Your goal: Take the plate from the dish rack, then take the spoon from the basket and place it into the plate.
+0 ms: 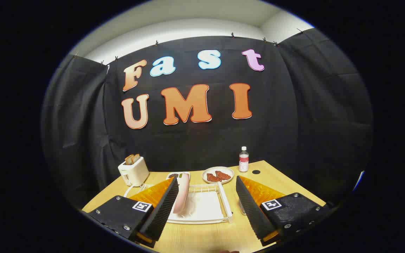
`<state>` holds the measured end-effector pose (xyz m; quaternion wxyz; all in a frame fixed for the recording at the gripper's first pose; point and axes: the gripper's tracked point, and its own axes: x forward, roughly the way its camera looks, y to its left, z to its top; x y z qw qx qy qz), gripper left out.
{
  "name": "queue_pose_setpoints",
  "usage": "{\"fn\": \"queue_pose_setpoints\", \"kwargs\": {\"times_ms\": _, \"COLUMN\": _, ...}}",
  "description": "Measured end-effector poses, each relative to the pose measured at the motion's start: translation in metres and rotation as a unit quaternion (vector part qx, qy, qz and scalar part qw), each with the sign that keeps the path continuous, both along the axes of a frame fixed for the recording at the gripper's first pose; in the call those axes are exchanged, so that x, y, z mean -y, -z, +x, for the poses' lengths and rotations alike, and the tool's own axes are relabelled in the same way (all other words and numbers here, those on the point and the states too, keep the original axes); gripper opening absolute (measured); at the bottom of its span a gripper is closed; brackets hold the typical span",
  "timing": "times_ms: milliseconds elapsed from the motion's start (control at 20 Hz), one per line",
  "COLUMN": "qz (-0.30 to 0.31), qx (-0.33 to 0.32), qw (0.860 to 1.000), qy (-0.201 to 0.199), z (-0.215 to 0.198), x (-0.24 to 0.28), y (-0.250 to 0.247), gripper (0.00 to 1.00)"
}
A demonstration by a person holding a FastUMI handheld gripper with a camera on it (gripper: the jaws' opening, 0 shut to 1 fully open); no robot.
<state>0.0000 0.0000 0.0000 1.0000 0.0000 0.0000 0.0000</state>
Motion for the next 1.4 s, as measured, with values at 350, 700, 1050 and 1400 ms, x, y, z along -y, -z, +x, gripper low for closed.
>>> {"fn": "queue_pose_setpoints", "kwargs": {"times_ms": 350, "qz": -0.025, "qx": -0.01, "qw": 1.0, "qy": 0.01, "z": -0.004, "x": -0.005, "y": 0.002, "gripper": 0.98}}
{"fn": "queue_pose_setpoints", "kwargs": {"times_ms": 700, "qz": -0.029, "qx": -0.014, "qw": 0.999, "qy": 0.012, "z": 0.008, "x": 0.013, "y": -0.008, "gripper": 0.98}}
{"fn": "queue_pose_setpoints", "kwargs": {"times_ms": 1050, "qz": -0.02, "qx": -0.015, "qw": 1.0, "qy": -0.005, "z": 0.017, "x": 0.001, "y": -0.01, "gripper": 0.98}}
{"fn": "queue_pose_setpoints", "kwargs": {"times_ms": 1400, "qz": -0.02, "qx": -0.016, "qw": 1.0, "qy": -0.013, "z": 0.023, "x": -0.012, "y": -0.008, "gripper": 0.97}}
